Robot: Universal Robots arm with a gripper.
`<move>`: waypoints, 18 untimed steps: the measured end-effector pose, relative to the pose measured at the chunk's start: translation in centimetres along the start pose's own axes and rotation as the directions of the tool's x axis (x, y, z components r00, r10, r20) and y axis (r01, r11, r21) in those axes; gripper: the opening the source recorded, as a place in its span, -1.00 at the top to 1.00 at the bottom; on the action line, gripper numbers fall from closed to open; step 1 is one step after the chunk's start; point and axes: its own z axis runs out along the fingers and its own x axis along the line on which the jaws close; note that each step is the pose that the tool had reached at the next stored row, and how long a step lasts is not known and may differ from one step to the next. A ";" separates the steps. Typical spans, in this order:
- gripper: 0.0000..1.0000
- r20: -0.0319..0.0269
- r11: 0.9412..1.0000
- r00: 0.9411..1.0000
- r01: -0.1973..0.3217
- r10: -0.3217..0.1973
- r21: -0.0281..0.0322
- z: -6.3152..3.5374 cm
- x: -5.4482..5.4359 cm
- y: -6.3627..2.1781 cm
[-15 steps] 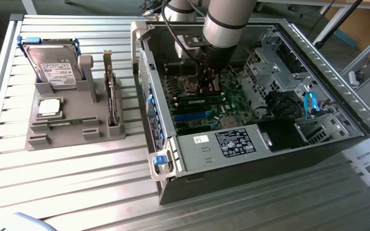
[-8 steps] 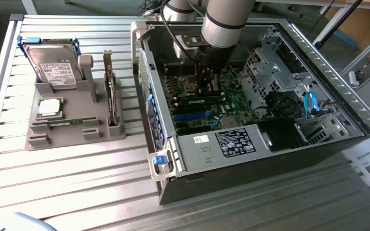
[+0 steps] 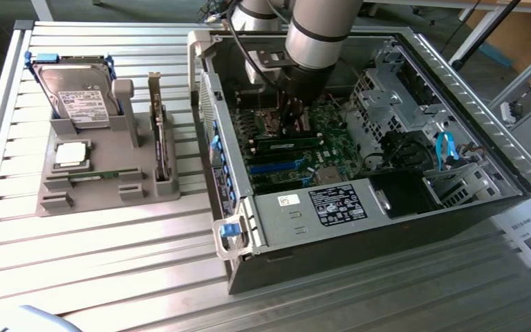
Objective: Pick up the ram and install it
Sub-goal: 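Press down the ram until it locks into place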
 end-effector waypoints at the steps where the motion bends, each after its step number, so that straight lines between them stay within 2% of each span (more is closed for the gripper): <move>1: 0.80 0.000 1.000 1.000 0.000 0.000 0.000 0.00 0.0 0.10; 6: 0.80 0.000 1.000 1.000 0.000 0.000 0.001 -0.01 0.0 0.75; 18: 0.80 0.000 1.000 1.000 0.000 0.000 0.001 0.39 0.0 0.78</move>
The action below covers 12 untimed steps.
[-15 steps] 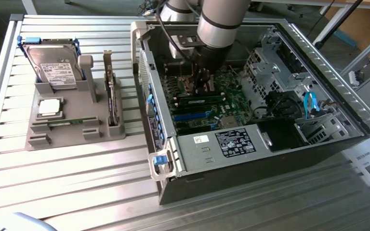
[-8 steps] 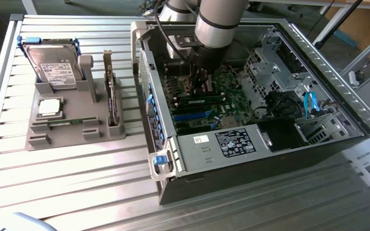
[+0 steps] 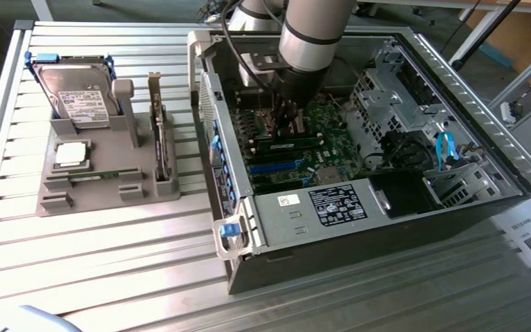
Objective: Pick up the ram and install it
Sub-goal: 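Press down the ram until it locks into place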
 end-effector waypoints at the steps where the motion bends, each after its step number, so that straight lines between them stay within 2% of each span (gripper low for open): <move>1: 0.80 0.000 1.000 1.000 0.000 0.000 0.000 0.03 0.0 0.00; 10: 0.80 0.001 1.000 1.000 0.000 0.000 0.000 0.17 0.0 0.00; 12: 0.80 0.003 1.000 1.000 0.000 0.000 0.000 0.35 0.0 0.01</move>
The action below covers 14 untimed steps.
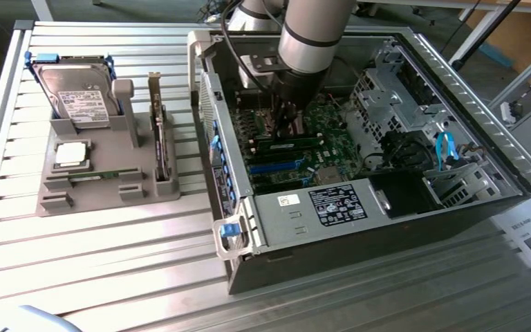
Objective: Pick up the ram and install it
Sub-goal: 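Press down the ram until it locks into place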
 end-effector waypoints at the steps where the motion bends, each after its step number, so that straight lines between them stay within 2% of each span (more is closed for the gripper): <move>1: 0.80 0.003 1.000 1.000 0.000 0.000 0.000 0.12 0.0 0.00; 4: 0.80 0.005 1.000 1.000 0.000 0.000 0.000 0.15 0.0 0.00; 5: 0.80 0.009 1.000 1.000 0.000 0.000 0.000 0.20 0.0 0.00; 6: 0.80 0.010 1.000 1.000 0.000 0.000 0.000 0.22 0.0 0.00; 14: 0.80 0.011 1.000 1.000 0.000 0.000 0.000 0.27 0.1 0.00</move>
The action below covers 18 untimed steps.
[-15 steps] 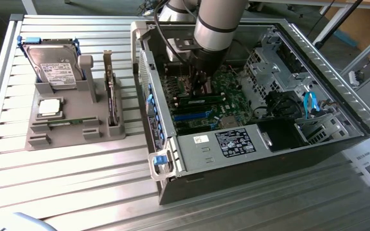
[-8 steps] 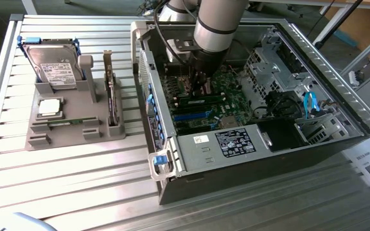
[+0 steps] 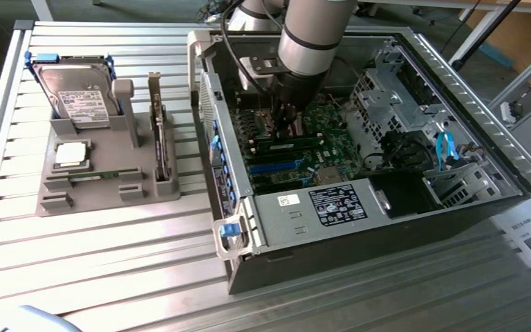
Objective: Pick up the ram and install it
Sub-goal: 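Press down the ram until it locks into place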
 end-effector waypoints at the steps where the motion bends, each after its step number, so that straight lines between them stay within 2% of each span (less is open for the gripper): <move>1: 0.80 0.000 1.000 1.000 0.000 0.000 0.000 0.00 0.0 0.00; 9: 0.80 0.000 1.000 1.000 0.000 0.000 0.000 -0.03 0.1 0.00; 18: 0.80 0.000 1.000 1.000 0.000 0.000 0.000 -0.98 0.0 -0.02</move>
